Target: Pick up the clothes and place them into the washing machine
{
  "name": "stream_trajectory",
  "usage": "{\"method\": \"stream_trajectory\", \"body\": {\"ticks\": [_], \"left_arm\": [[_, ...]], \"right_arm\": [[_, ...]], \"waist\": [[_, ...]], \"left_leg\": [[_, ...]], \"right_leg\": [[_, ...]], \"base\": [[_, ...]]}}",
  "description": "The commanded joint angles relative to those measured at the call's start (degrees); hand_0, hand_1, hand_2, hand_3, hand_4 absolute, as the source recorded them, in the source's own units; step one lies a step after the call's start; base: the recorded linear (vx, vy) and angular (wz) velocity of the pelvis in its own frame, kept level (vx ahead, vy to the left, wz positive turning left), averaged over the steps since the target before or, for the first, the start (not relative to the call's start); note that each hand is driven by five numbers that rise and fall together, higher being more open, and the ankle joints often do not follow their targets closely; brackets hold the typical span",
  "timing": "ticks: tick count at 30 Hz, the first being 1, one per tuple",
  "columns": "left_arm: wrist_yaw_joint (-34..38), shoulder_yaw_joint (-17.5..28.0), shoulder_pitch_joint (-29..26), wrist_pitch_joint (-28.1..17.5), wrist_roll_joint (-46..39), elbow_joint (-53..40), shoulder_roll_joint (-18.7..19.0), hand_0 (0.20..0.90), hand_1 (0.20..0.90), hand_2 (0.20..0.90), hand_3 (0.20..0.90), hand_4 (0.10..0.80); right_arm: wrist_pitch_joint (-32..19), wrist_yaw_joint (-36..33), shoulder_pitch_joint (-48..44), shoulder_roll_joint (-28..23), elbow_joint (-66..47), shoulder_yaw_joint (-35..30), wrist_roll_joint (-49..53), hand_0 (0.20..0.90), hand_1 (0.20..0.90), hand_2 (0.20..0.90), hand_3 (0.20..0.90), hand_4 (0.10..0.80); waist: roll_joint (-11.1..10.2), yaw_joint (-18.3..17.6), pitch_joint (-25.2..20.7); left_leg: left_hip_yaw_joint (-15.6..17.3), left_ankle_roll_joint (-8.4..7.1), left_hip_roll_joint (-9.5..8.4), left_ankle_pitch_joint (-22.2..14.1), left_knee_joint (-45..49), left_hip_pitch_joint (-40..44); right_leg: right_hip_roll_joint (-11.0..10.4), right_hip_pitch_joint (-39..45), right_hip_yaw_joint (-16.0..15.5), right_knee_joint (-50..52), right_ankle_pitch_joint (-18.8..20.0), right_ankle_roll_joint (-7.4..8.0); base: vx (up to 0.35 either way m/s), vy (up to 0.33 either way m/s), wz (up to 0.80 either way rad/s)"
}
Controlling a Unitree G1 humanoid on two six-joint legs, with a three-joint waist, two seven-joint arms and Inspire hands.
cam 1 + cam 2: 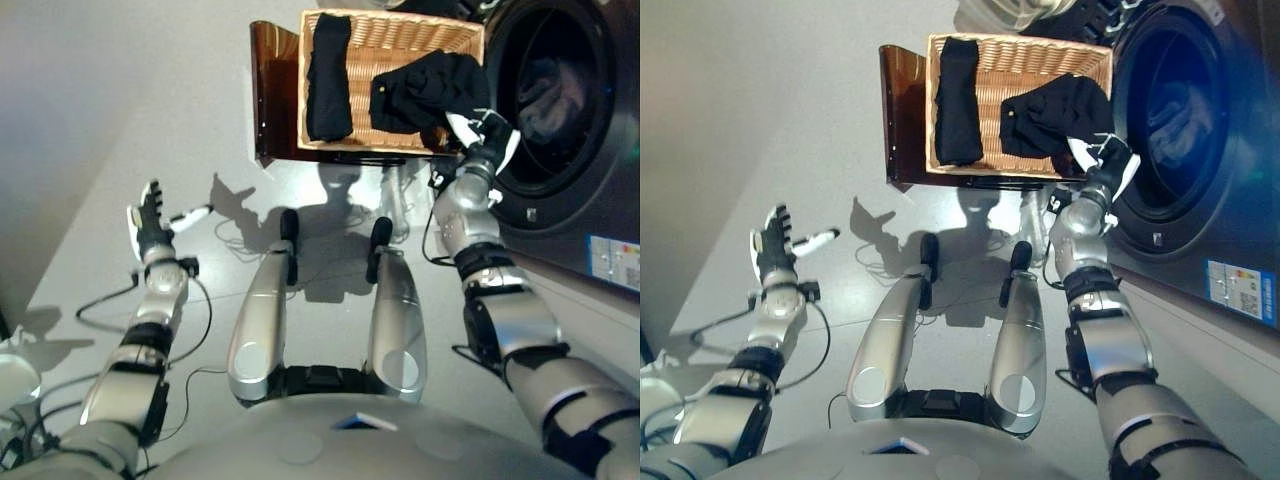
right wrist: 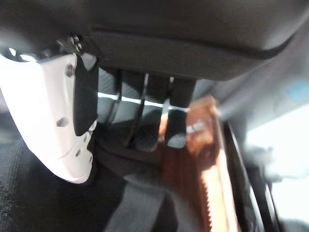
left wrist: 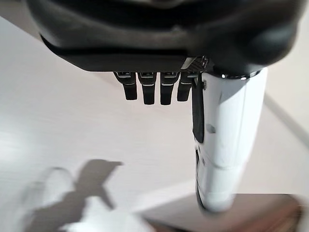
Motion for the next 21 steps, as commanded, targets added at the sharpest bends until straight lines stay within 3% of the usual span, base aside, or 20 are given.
{"method": "stream_trajectory", "body": {"ticks": [1,11,20,21], "left_arm": [[1.2,-0.6,2.5,-2.8,1.1,0.1,-0.3,0.9,0.9,0.9,0.9,0.8],[1.3,-0.5,2.5,-3.4,0.3,1.4,-1.5,0.9,0.9,0.9,0.9,0.8],[2.2,0.6,2.5,-3.6,0.2,1.3,-1.3,0.9,0.9,0.9,0.9,0.8],[2.6,1.2,2.4,-3.7,0.0,1.2,-1.0,0.9,0.9,0.9,0.9,0.8]], "right_arm": [[-11.6,5.7,2.8,1.6,-7.3,-2.7,10.7,0.2,0.2,0.2,0.2,0.3],[-13.0,4.5,2.2,2.7,-8.0,-3.0,10.3,0.2,0.2,0.2,0.2,0.3],[-17.5,5.5,0.9,4.7,-11.1,-5.4,15.9,0.2,0.2,0.2,0.2,0.3],[-18.6,6.3,0.8,5.2,-12.3,-5.8,17.5,0.2,0.2,0.2,0.2,0.3]], "waist": [[2.8,1.0,-6.1],[3.8,1.3,-7.2],[3.7,1.8,-7.9],[3.8,1.7,-7.6]], "left_leg": [[2.7,-0.5,-3.25,-3.6,5.0,-5.5],[3.0,-0.62,-2.67,-4.1,5.6,-6.5],[2.8,-0.67,-2.67,-4.1,4.6,-5.8],[3.1,-0.47,-2.69,-2.1,3.8,-6.3]], "right_leg": [[4.0,-3.4,0.4,-2.1,1.8,-1.73],[4.2,-4.6,0.8,-1.4,1.3,-1.83],[4.3,-3.6,0.9,-2.4,1.1,-1.72],[4.2,-4.0,0.7,-3.2,3.1,-1.95]], "base": [[-0.034,0.018,-0.02],[-0.013,-0.003,-0.03],[-0.009,0.002,0.0],[-0.081,0.015,0.01]]}}
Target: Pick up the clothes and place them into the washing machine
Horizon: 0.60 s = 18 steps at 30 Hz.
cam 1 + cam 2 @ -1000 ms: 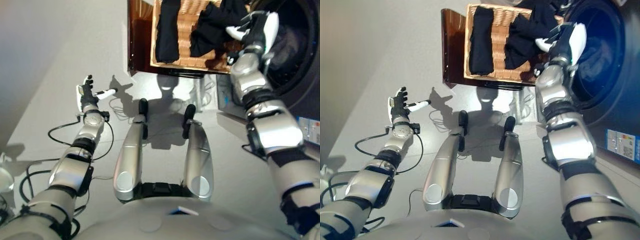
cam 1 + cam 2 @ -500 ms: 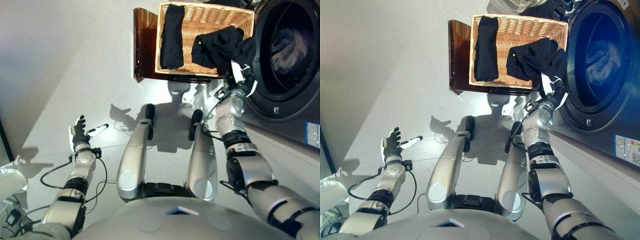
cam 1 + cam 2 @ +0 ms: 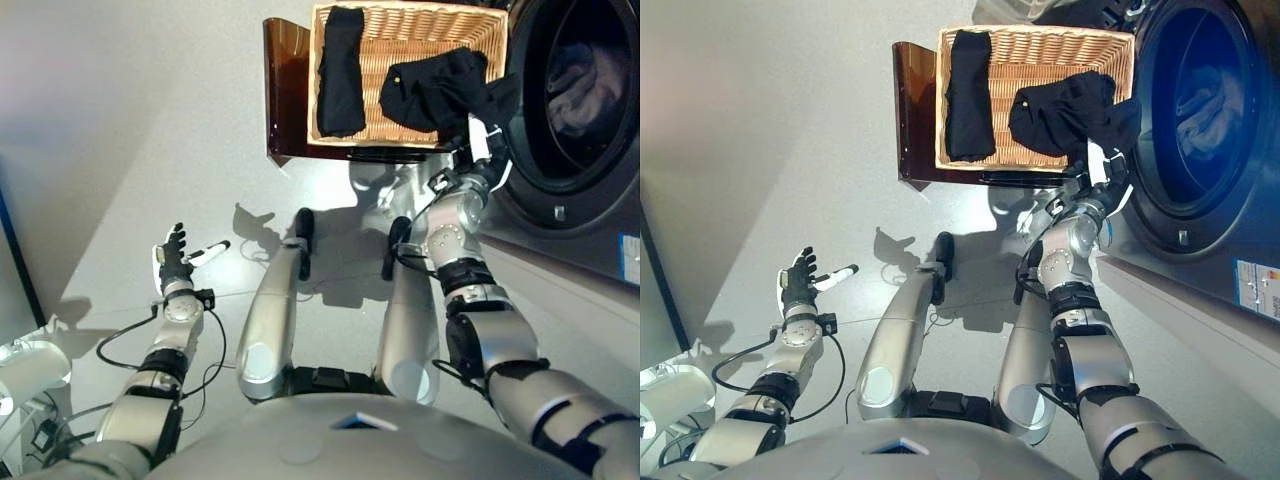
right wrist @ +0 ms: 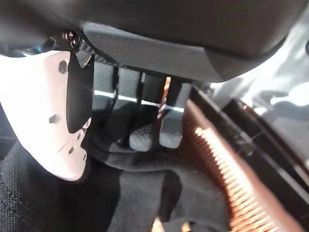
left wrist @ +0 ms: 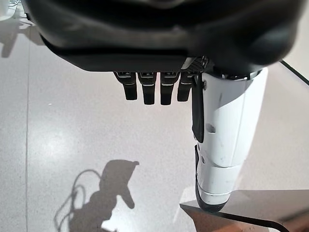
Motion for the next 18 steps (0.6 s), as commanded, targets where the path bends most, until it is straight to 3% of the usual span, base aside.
{"method": "stream_trajectory", "body": {"ticks": [1,5,7,10,15,18], "left_arm": [[3.7,1.8,0.5,-3.2,-0.5,1.1,3.8,0.9,0.9,0.9,0.9,0.8],[2.8,4.8,0.3,-5.0,-5.6,0.7,4.2,0.9,0.9,0.9,0.9,0.8],[-3.2,10.5,-0.1,-8.2,-26.4,1.3,1.1,0.9,0.9,0.9,0.9,0.8],[-8.0,12.5,0.1,-10.0,-39.4,-2.6,-1.0,0.9,0.9,0.9,0.9,0.8],[-12.7,13.1,-0.2,-10.8,-47.2,-4.8,-2.5,0.9,0.9,0.9,0.9,0.8],[-13.2,12.6,-0.2,-11.0,-47.0,-5.1,-2.5,0.9,0.9,0.9,0.9,0.8]], "right_arm": [[-8.7,2.6,-0.4,0.2,-7.5,-1.9,3.4,0.2,0.2,0.2,0.2,0.3],[-10.9,6.4,-0.4,1.8,-10.3,-3.1,9.1,0.2,0.2,0.2,0.2,0.3],[-11.3,9.2,0.1,3.3,-12.3,-3.7,13.7,0.2,0.2,0.2,0.2,0.3],[-11.2,10.9,0.6,4.5,-14.1,-3.2,15.6,0.2,0.2,0.2,0.2,0.3],[-11.3,12.6,1.8,5.9,-16.2,-2.9,17.7,0.2,0.2,0.2,0.2,0.3],[-12.0,13.5,1.9,6.9,-16.2,-3.2,19.5,0.2,0.2,0.2,0.2,0.3]], "waist": [[0.3,0.9,-5.6],[0.6,1.1,-6.4],[0.6,1.1,-6.4],[0.7,1.2,-6.9],[0.7,0.9,-7.2],[0.9,0.9,-7.3]], "left_leg": [[2.9,0.13,-3.64,-0.6,-0.2,-1.7],[2.6,-0.02,-3.8,-2.2,-0.7,-0.4],[2.9,0.16,-4.03,-0.2,-1.8,-0.5],[2.8,0.15,-4.22,0.0,-2.8,0.3],[2.5,0.17,-4.65,0.2,-3.9,1.3],[2.4,0.21,-4.81,0.4,-4.3,1.5]], "right_leg": [[2.8,1.1,-0.7,-7.3,4.0,-1.0],[2.9,2.1,-0.2,-7.4,2.3,-0.69],[2.7,2.2,-0.4,-8.5,4.1,-0.92],[2.4,3.1,-0.3,-9.4,4.2,-0.93],[2.2,3.9,-0.1,-10.2,4.6,-0.85],[2.1,4.1,0.1,-10.5,4.7,-0.81]], "base": [[-0.085,0.017,0.02],[0.084,0.012,0.01],[-0.068,0.015,-0.02],[0.021,0.008,-0.01],[0.0,0.0,0.0],[0.0,0.0,0.0]]}}
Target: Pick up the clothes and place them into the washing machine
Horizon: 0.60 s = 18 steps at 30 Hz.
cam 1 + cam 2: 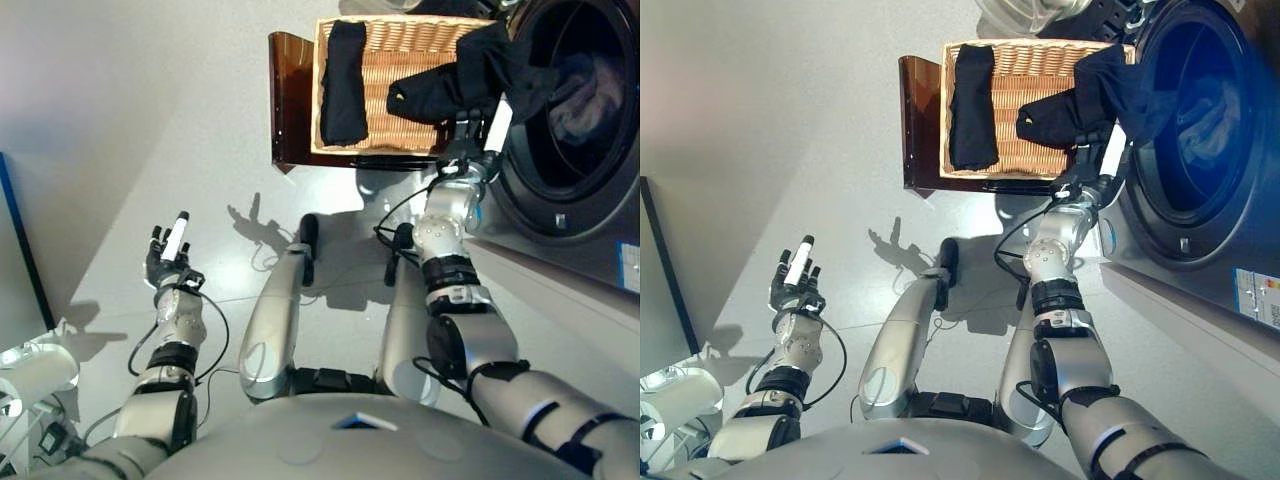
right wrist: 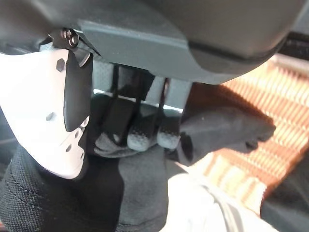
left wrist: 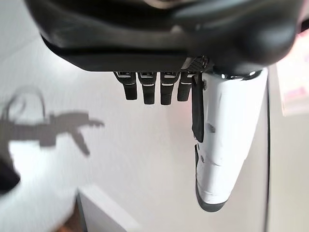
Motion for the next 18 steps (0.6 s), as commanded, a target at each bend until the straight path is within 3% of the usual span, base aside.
{"method": "stream_trajectory", "body": {"ticks": [1,10,12,15,18], "left_arm": [[-0.7,0.4,1.1,-5.9,-1.4,-0.4,3.9,0.9,0.9,0.9,0.9,0.8],[0.8,-0.1,1.8,-6.0,0.4,1.0,3.1,0.9,0.9,0.9,0.9,0.8],[1.0,-0.2,2.0,-5.9,1.0,1.2,3.0,0.9,0.9,0.9,0.9,0.8],[1.5,-0.3,2.4,-6.1,1.9,1.4,3.1,0.9,0.9,0.9,0.9,0.8],[2.2,-0.9,2.9,-6.0,3.7,2.0,2.9,0.9,0.9,0.9,0.9,0.8]], "right_arm": [[-5.4,5.0,1.8,0.5,-7.2,-0.7,1.2,0.2,0.2,0.2,0.2,0.3],[-9.0,7.6,1.3,4.2,-8.8,-3.3,8.6,0.2,0.2,0.2,0.2,0.3],[-9.9,7.7,0.8,4.3,-8.9,-4.2,9.0,0.2,0.2,0.2,0.2,0.3],[-12.1,7.3,0.1,4.6,-10.0,-6.1,9.4,0.2,0.2,0.2,0.2,0.3],[-14.4,5.8,-1.1,4.4,-10.8,-8.1,8.8,0.2,0.2,0.2,0.2,0.3]], "waist": [[-0.1,0.6,-6.4],[1.4,0.8,-5.8],[1.7,0.8,-5.9],[2.2,0.6,-5.4],[2.7,0.5,-5.9]], "left_leg": [[2.4,0.31,-4.61,-0.1,-1.5,-1.0],[3.0,0.4,-4.84,-1.0,1.5,-2.5],[2.9,0.22,-4.68,-3.4,3.9,-2.8],[3.4,0.35,-4.08,-3.2,7.3,-5.1],[3.3,0.24,-4.02,-5.5,9.2,-5.4]], "right_leg": [[2.3,2.1,0.2,-8.7,4.6,-1.19],[2.2,0.6,0.7,-5.9,3.5,-1.42],[2.5,0.2,1.1,-4.0,1.4,-1.34],[2.6,-2.0,0.9,-1.0,1.6,-1.96],[2.8,-2.8,1.4,1.2,-0.4,-1.92]], "base": [[0.0,0.0,0.0],[-0.012,0.007,0.0],[0.019,0.005,-0.03],[0.007,-0.014,-0.03],[-0.01,-0.004,-0.01]]}}
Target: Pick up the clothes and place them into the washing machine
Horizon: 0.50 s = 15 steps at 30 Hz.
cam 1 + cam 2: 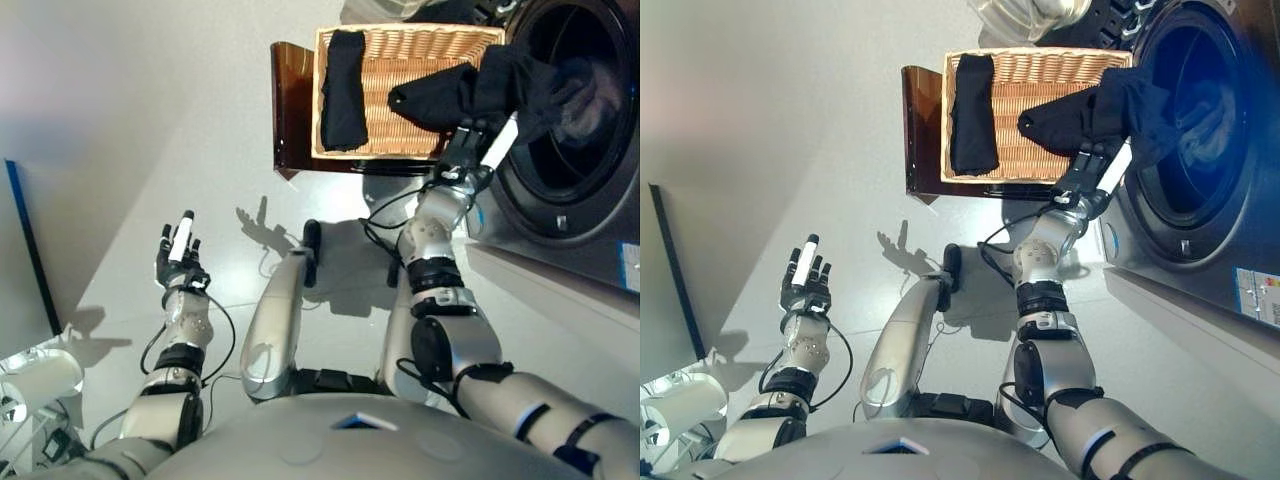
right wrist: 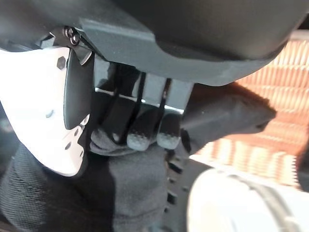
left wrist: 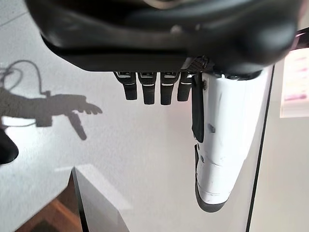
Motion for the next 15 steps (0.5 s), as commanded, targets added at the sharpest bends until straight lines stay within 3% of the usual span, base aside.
{"method": "stream_trajectory", "body": {"ticks": [1,2,4,6,9,10,15], "left_arm": [[1.5,-0.3,2.7,-5.0,4.4,0.8,3.6,0.9,0.9,0.9,0.9,0.8],[1.6,-0.4,2.7,-5.0,4.4,0.7,3.6,0.9,0.9,0.9,0.9,0.8],[1.3,-1.1,3.3,-4.9,5.2,0.6,3.5,0.9,0.9,0.9,0.9,0.8],[1.1,-1.4,3.8,-4.9,5.7,0.4,3.7,0.9,0.9,0.9,0.9,0.8],[1.2,-1.2,4.3,-5.2,6.4,0.0,3.9,0.9,0.9,0.9,0.9,0.8],[1.3,-1.2,4.3,-5.3,6.7,0.1,4.0,0.9,0.9,0.9,0.9,0.8],[1.1,-1.4,4.8,-5.6,8.1,-0.4,4.5,0.9,0.9,0.9,0.9,0.8]], "right_arm": [[-7.0,0.6,-2.1,-1.4,-6.8,-4.1,-3.2,0.2,0.2,0.2,0.2,0.3],[-7.0,0.4,-2.2,-1.5,-6.7,-4.2,-3.5,0.2,0.2,0.2,0.2,0.3],[-7.9,-2.1,-4.6,-3.8,-4.7,-6.9,-4.6,0.2,0.2,0.2,0.2,0.3],[-8.3,-3.9,-6.0,-5.7,-4.3,-8.7,-5.7,0.2,0.2,0.2,0.2,0.3],[-8.7,-7.2,-7.8,-8.8,-2.7,-10.7,-8.1,0.2,0.2,0.2,0.2,0.3],[-8.5,-8.5,-9.1,-10.5,-1.6,-11.5,-9.0,0.2,0.2,0.2,0.2,0.3],[-7.9,-12.6,-12.3,-17.9,1.1,-13.6,-13.0,0.2,0.2,0.2,0.2,0.3]], "waist": [[1.3,0.2,-5.2],[1.4,0.2,-4.8],[2.3,0.5,-5.9],[3.1,0.5,-6.1],[4.3,1.0,-7.3],[4.7,1.1,-7.3],[6.0,1.6,-8.7]], "left_leg": [[3.4,0.56,-3.99,-3.4,3.2,-2.6],[3.7,0.72,-3.89,-2.0,3.1,-3.2],[3.6,0.64,-4.06,-3.4,2.7,-2.3],[4.1,0.81,-3.97,-2.1,2.2,-2.6],[3.9,0.65,-4.23,-3.2,1.2,-1.5],[4.3,0.78,-4.21,-1.5,0.4,-1.7],[4.1,0.62,-4.65,-1.0,-1.7,-0.4]], "right_leg": [[2.6,0.4,0.8,-4.6,1.6,-1.51],[2.5,-0.1,0.6,-5.0,3.0,-1.69],[2.5,0.4,1.1,-4.9,1.4,-1.49],[2.3,0.0,1.0,-5.3,2.6,-1.6],[2.3,0.7,1.6,-5.8,1.3,-1.29],[2.2,0.4,1.4,-6.5,2.7,-1.39],[1.8,1.5,1.5,-7.8,2.5,-1.15]], "base": [[0.001,0.0,-0.1],[-0.093,0.011,-0.08],[0.063,0.023,-0.07],[0.018,0.039,-0.03],[-0.016,0.032,-0.01],[0.014,0.015,-0.03],[0.006,0.0,0.02]]}}
